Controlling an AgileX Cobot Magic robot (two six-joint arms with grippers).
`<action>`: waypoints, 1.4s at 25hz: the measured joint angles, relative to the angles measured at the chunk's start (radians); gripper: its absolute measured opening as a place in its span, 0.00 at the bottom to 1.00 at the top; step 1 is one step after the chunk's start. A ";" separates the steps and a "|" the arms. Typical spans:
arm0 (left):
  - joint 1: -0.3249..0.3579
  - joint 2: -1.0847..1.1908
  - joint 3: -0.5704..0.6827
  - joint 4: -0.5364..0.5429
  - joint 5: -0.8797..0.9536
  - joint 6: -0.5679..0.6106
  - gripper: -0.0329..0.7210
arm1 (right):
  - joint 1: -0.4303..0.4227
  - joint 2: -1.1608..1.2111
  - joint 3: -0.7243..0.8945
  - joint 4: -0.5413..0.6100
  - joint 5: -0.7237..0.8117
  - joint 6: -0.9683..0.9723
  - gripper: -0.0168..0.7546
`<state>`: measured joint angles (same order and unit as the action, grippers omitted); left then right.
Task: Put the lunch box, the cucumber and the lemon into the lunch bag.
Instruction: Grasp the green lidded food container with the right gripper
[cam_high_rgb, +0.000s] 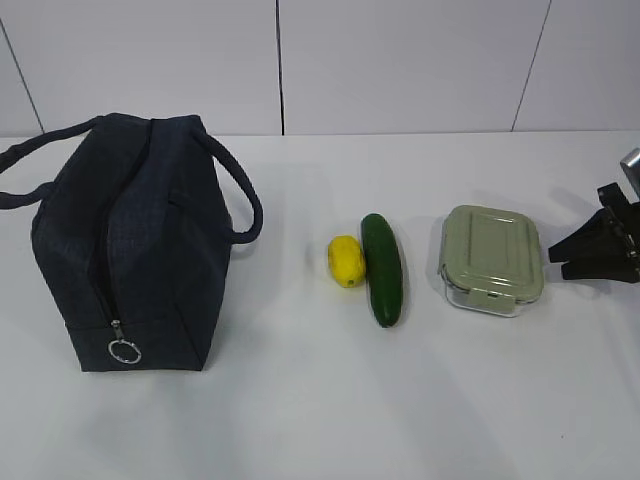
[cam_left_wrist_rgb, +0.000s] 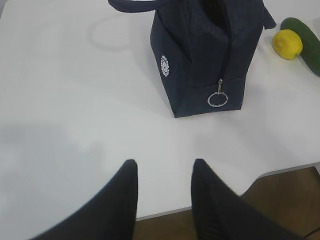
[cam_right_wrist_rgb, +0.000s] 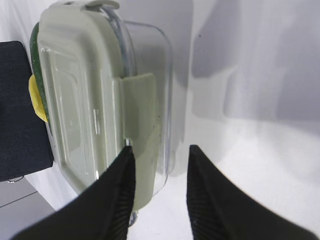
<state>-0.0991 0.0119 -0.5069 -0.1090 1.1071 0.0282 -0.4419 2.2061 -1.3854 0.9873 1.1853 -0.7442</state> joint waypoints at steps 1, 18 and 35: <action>0.000 0.000 0.000 0.000 0.000 0.000 0.36 | 0.000 0.000 0.000 0.000 -0.002 0.000 0.36; 0.000 0.000 0.000 0.000 0.000 0.000 0.36 | 0.069 0.000 0.000 0.042 -0.004 -0.027 0.67; 0.000 0.000 0.000 0.000 0.000 0.000 0.36 | 0.072 0.000 0.000 0.063 -0.006 -0.071 0.68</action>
<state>-0.0991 0.0119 -0.5069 -0.1090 1.1071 0.0282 -0.3694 2.2061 -1.3854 1.0501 1.1793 -0.8155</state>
